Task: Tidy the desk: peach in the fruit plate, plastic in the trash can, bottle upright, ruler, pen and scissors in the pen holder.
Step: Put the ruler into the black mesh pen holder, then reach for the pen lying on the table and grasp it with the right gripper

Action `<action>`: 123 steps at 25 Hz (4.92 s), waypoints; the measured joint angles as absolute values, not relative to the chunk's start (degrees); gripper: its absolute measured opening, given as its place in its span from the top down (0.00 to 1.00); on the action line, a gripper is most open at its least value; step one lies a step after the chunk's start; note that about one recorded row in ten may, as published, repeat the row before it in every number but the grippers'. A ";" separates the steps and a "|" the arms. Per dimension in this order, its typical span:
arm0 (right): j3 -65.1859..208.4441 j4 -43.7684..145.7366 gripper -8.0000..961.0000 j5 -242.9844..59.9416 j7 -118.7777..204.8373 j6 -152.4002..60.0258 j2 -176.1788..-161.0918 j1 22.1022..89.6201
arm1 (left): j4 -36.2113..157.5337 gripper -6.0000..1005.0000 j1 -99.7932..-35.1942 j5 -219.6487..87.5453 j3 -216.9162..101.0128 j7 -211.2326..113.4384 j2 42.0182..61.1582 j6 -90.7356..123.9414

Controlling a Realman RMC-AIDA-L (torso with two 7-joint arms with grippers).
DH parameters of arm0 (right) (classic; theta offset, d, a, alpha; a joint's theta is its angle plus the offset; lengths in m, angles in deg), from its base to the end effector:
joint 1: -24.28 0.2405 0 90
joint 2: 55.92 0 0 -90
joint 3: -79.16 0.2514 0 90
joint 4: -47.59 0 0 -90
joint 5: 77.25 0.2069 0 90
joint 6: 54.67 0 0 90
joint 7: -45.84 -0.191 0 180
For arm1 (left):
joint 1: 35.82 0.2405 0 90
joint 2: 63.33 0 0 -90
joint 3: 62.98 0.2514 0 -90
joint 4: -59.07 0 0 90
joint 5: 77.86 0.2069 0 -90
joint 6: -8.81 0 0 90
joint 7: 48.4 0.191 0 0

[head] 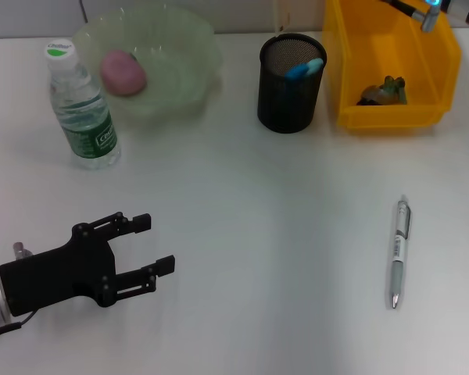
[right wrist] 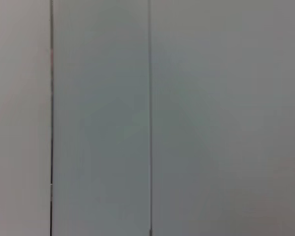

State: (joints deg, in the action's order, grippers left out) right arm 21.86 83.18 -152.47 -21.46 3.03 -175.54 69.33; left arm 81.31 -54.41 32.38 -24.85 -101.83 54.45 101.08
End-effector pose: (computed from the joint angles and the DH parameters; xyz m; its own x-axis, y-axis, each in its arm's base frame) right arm 0.1016 0.4753 -0.0101 0.7116 0.0515 -0.7007 -0.4234 -0.7645 -0.4861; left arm -0.2949 0.2571 -0.0622 0.7655 0.2673 0.5854 0.4476 -0.8747 -0.1860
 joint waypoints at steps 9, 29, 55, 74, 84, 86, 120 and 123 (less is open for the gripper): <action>13.47 82.69 0.60 -140.31 -8.43 2.66 -175.68 65.67 | 81.34 0.22 -54.44 32.02 -25.74 -107.01 54.35 100.47; 13.48 75.63 0.60 -136.19 -2.63 0.61 -175.72 66.47 | 82.54 0.22 -54.98 31.90 -27.66 -112.20 54.36 99.68; 10.62 79.01 0.30 -136.62 -13.77 0.18 -175.15 63.47 | 83.60 0.22 -54.74 32.39 -27.12 -111.86 53.77 99.70; 27.82 101.50 0.30 -169.41 -61.21 34.11 -168.37 56.64 | 84.35 0.22 -55.21 32.44 -25.62 -111.61 53.59 99.59; 25.52 110.85 0.30 -210.78 -91.81 50.24 -168.22 69.90 | 84.39 0.22 -55.05 32.44 -25.60 -110.92 53.48 99.60; 23.84 110.87 0.30 -213.59 -93.98 50.73 -168.32 71.13 | 84.37 0.22 -54.88 32.45 -25.57 -110.07 53.59 99.61; 4.40 102.40 0.32 -239.41 -110.63 43.75 -175.57 75.16 | 84.38 0.22 -54.90 32.09 -26.07 -105.70 54.20 100.21; 3.92 102.56 0.33 -238.76 -110.61 42.66 -175.56 74.26 | 84.38 0.22 -54.90 32.08 -26.07 -105.70 54.19 100.22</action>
